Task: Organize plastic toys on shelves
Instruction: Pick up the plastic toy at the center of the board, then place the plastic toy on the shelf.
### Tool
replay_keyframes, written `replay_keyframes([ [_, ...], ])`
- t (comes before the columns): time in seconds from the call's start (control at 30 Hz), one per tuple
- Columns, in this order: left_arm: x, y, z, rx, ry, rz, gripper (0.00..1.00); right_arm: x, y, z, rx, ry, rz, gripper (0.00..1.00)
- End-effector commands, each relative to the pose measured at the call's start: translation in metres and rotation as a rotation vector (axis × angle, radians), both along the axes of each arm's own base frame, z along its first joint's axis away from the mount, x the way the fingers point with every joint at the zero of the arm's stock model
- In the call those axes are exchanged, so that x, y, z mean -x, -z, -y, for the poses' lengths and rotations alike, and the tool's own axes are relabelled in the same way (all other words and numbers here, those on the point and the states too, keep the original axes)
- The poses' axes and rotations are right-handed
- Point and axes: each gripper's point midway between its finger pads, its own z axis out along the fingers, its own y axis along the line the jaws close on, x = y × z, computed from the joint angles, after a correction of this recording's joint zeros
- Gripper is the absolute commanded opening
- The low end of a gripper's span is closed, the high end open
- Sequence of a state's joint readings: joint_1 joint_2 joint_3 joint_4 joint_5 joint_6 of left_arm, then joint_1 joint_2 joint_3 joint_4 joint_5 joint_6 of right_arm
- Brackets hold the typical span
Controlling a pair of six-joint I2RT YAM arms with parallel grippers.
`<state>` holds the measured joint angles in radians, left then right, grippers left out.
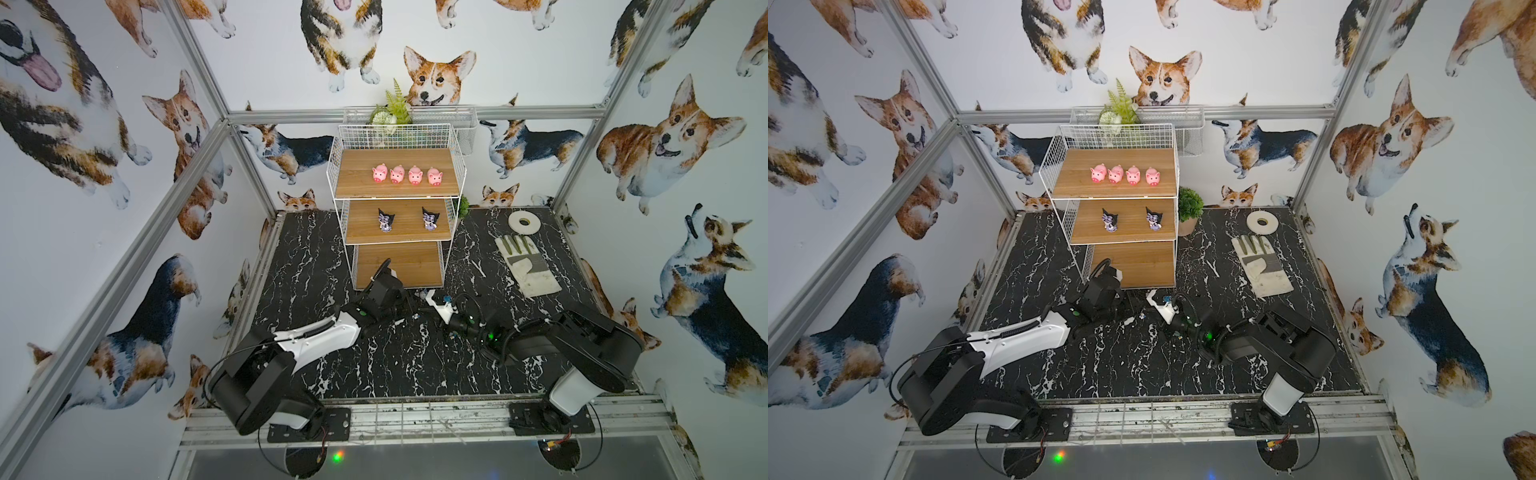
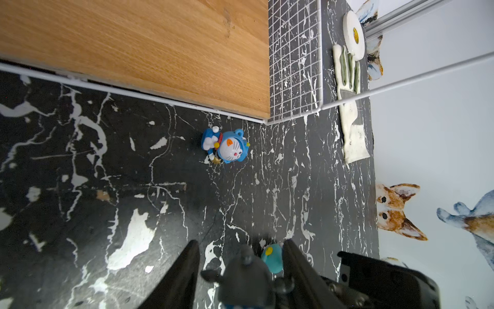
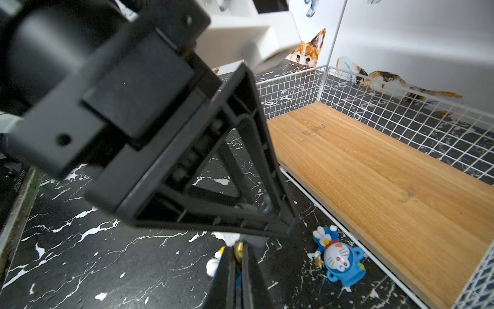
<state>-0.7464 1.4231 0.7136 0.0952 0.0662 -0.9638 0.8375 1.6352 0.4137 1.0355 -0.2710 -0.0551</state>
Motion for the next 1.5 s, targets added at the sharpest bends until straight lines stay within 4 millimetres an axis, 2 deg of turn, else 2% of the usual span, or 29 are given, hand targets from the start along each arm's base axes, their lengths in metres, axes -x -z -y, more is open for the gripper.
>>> replay_keyframes([
  [0.0, -0.005, -0.008, 0.0, 0.018, -0.025, 0.025, 0.47, 0.0, -0.008, -0.004, -0.026, -0.016, 0.041, 0.0],
  [0.17, -0.005, -0.008, 0.003, 0.03, -0.021, 0.022, 0.41, 0.0, -0.006, -0.004, -0.03, -0.019, 0.044, 0.0],
  [0.3, -0.006, -0.011, 0.0, 0.01, -0.022, 0.046, 0.4, 0.001, -0.004, -0.004, -0.025, -0.021, 0.045, 0.02],
  [0.43, -0.008, -0.015, -0.003, -0.015, -0.015, 0.083, 0.41, 0.0, -0.004, -0.002, -0.022, -0.013, 0.047, 0.13],
  [0.63, -0.014, -0.021, -0.008, -0.108, 0.02, 0.194, 0.41, -0.004, -0.006, 0.007, -0.022, 0.037, 0.08, 0.39],
  [0.73, -0.024, -0.028, -0.016, -0.203, 0.024, 0.299, 0.41, -0.006, -0.01, 0.018, -0.016, 0.088, 0.112, 0.5],
  [0.9, -0.043, -0.038, -0.026, -0.404, 0.027, 0.517, 0.41, -0.013, -0.016, 0.043, 0.036, 0.203, 0.151, 0.6],
  [1.0, -0.056, -0.04, -0.027, -0.468, 0.012, 0.608, 0.41, -0.015, -0.021, 0.058, 0.067, 0.253, 0.168, 0.66],
  [1.3, -0.09, -0.019, -0.01, -0.544, -0.026, 0.721, 0.4, -0.005, -0.053, 0.097, 0.067, 0.305, 0.179, 0.72],
  [1.47, -0.105, -0.016, -0.023, -0.647, -0.075, 0.751, 0.4, -0.006, -0.056, 0.119, 0.037, 0.35, 0.175, 0.75],
])
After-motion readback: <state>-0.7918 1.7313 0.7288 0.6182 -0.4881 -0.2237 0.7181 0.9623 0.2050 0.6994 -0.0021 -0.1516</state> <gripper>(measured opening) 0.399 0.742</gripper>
